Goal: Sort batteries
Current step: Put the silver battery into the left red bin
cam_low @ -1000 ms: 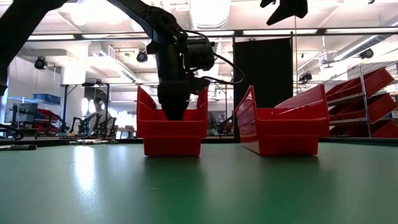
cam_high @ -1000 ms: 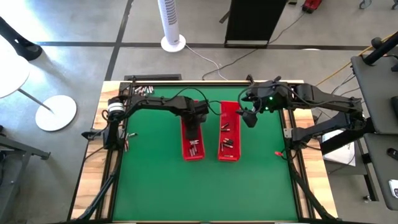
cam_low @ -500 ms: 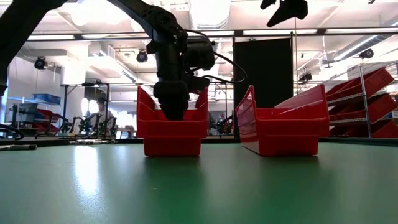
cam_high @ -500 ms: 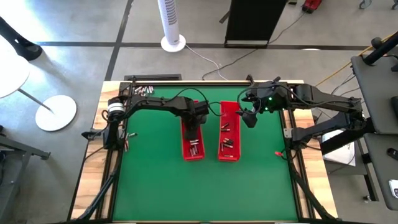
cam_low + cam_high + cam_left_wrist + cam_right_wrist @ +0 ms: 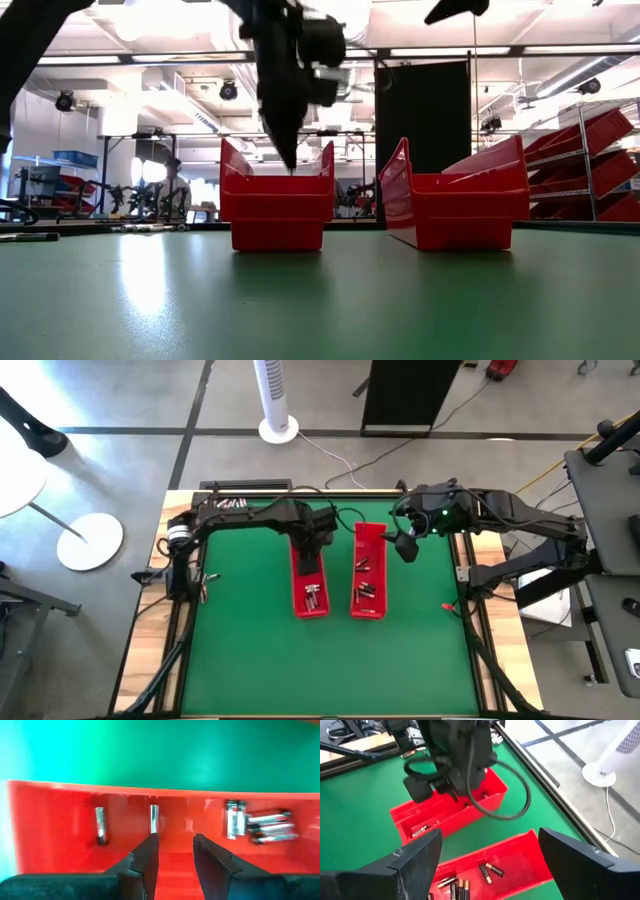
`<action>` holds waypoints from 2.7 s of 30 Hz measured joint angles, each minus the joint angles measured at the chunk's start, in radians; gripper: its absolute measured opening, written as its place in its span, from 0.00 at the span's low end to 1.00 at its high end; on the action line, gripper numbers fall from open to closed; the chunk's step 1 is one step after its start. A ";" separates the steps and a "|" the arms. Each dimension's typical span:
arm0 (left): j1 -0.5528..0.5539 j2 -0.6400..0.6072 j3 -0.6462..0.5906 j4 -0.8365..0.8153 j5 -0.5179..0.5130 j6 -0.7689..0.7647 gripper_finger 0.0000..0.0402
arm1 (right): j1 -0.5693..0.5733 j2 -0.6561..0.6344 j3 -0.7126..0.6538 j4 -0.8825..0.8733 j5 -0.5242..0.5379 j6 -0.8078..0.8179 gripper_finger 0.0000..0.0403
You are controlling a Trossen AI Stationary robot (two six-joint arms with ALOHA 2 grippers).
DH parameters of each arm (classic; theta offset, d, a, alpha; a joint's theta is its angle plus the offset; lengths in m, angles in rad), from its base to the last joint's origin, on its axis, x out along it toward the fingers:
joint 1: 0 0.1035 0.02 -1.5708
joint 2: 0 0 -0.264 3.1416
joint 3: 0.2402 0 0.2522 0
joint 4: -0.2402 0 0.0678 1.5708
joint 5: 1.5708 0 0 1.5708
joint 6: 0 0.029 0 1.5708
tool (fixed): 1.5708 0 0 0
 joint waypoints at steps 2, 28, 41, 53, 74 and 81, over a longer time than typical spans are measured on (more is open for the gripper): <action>0.003 -0.033 0.037 -0.026 0.000 -0.008 0.26 | 0.000 -0.002 0.014 -0.001 0.000 -0.006 0.80; 0.550 -0.403 -0.624 0.296 -0.445 -1.049 0.26 | 0.002 0.026 -0.012 0.052 -0.004 -0.066 0.81; 0.669 -0.179 -0.621 0.447 -0.402 -1.122 0.26 | 0.003 0.024 -0.012 -0.063 -0.004 0.081 0.83; 0.741 -0.151 -0.621 0.544 -0.388 -1.137 0.26 | 0.003 0.024 -0.012 -0.048 0.035 0.108 0.83; 0.759 -0.099 -0.620 0.555 -0.387 -1.001 0.24 | 0.000 0.055 -0.012 -0.010 0.105 0.117 0.86; 0.753 -0.100 -0.618 0.533 -0.382 -0.977 0.23 | 0.000 0.064 -0.012 -0.010 0.105 0.115 0.86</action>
